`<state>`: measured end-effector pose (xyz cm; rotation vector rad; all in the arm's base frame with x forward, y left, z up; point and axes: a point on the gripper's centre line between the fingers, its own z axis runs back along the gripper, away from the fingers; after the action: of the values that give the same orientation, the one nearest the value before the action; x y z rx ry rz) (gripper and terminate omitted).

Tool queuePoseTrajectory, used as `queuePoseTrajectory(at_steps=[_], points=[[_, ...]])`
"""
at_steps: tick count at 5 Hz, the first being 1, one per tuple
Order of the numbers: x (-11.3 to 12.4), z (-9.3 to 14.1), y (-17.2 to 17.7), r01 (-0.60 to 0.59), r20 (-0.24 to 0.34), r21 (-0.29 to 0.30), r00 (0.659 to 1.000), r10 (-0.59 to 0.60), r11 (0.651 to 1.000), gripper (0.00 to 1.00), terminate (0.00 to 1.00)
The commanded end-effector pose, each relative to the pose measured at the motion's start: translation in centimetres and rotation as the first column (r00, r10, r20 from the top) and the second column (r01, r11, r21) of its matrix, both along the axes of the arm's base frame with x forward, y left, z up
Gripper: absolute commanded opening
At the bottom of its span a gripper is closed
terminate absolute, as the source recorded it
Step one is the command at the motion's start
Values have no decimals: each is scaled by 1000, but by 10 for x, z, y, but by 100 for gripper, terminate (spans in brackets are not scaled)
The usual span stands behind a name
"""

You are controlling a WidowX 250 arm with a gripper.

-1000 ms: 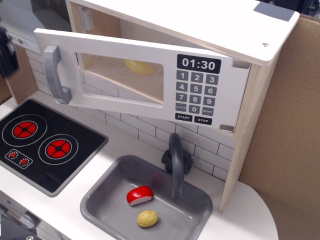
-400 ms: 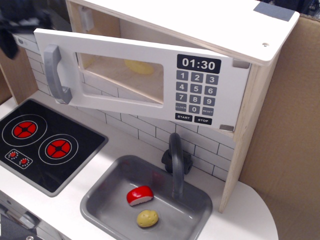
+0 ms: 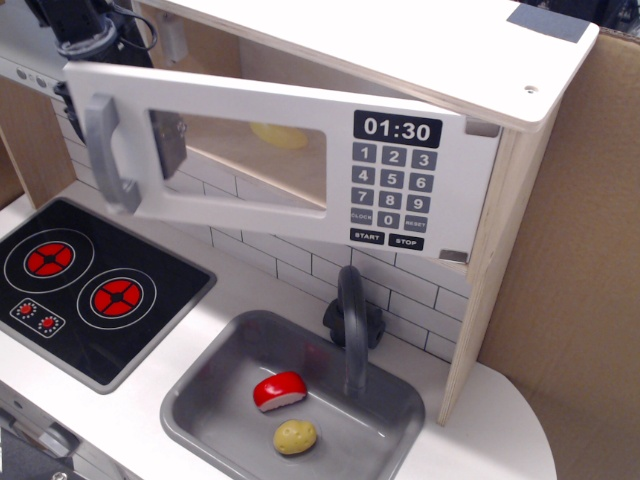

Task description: Open microwave

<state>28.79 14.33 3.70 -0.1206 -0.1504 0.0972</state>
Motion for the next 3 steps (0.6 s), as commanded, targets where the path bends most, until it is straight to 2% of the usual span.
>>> queuePoseTrajectory(at_steps=[1,3], points=[[-61,26,-19,240,-18,25,971,-240,970,100,0],[-110,27,-52,327,-76,-34,941,-329,944,100,0]])
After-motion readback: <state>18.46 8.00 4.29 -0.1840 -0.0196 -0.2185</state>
